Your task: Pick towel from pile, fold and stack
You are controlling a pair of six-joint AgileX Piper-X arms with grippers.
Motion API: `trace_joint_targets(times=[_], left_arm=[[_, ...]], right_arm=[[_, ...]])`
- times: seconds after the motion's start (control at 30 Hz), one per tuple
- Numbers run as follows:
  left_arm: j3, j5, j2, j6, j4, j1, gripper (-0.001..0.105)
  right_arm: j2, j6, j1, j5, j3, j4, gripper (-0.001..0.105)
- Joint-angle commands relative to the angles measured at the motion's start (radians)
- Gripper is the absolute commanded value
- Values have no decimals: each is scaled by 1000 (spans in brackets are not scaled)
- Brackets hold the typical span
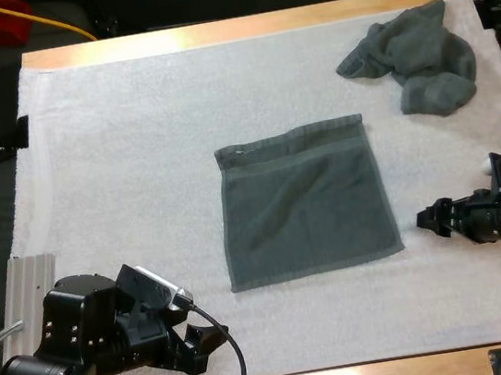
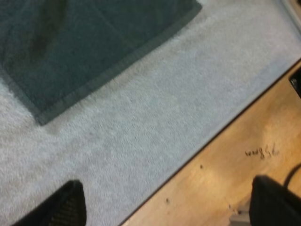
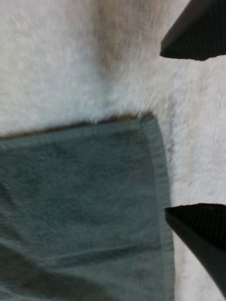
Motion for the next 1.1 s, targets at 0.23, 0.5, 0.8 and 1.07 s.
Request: trace_joint_targets(times=[0.23, 0.5, 0.8, 1.07], left_arm=[[-4, 14, -4, -1, -33, -5, 69], [-4, 14, -4, -7, -34, -5, 69], [-4, -8, 52, -78, -46, -5, 69], [-4, -8, 145, -78, -46, -5, 69]], right_arm=[[121, 53, -4, -75, 62, -126, 63], [187, 74, -2, -79, 84, -175, 63], [222, 104, -2, -87, 86, -217, 63], [279, 109, -2, -129, 89, -232, 63]])
